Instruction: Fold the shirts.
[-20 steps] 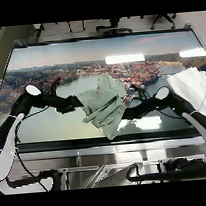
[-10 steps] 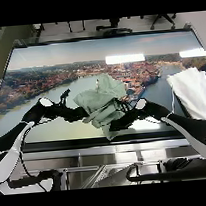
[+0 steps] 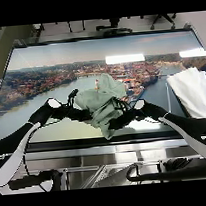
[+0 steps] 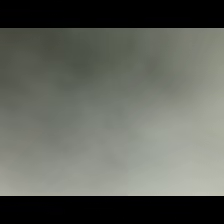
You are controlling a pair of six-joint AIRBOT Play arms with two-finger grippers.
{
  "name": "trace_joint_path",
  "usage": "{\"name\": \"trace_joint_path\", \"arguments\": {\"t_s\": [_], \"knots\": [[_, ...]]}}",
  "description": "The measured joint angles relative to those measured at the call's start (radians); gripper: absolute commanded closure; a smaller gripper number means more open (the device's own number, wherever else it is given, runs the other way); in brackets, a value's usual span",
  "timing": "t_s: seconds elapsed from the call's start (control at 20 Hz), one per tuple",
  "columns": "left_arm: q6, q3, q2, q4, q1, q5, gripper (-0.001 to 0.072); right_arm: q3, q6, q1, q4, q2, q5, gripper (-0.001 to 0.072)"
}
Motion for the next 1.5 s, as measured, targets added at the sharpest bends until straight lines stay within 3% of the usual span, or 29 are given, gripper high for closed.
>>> {"name": "trace_joint_path", "arguments": {"t_s": [0.45,0.5,0.55,0.6,0.95,1.0,1.05,1.1,1.3,1.5], "knots": [[0.014,-0.04,0.116,0.001,0.074,-0.047,0.0692,0.0,-0.013,-0.017,-0.021,0.127,0.013,0.0687],[0.018,-0.053,0.127,0.002,0.088,-0.05,0.0557,0.0,-0.013,-0.018,-0.021,0.134,0.018,0.0687],[0.023,-0.065,0.135,0.005,0.105,-0.053,0.0245,0.0,-0.013,-0.018,-0.024,0.137,0.023,0.0687],[0.028,-0.075,0.14,0.005,0.121,-0.055,0.0066,0.0,-0.013,-0.019,-0.026,0.139,0.027,0.0687],[0.051,-0.138,0.107,-0.002,0.157,-0.042,0.0072,0.0,-0.01,-0.019,-0.036,0.143,0.036,0.0687],[0.051,-0.141,0.092,-0.008,0.15,-0.032,0.0219,0.0,-0.01,-0.019,-0.036,0.143,0.036,0.0687],[0.055,-0.143,0.075,-0.022,0.141,-0.014,0.0508,0.0,-0.01,-0.019,-0.038,0.143,0.037,0.0687],[0.059,-0.144,0.061,-0.041,0.132,0.003,0.0698,0.0,-0.01,-0.019,-0.041,0.143,0.038,0.0687],[0.103,-0.143,0.044,-0.146,0.121,0.041,0.0701,0.001,-0.01,-0.043,-0.049,0.154,0.048,0.0687],[0.12,-0.07,0.182,-0.206,0.171,-0.017,0.0701,0.064,-0.011,-0.191,-0.052,0.231,0.125,0.0687]]}}
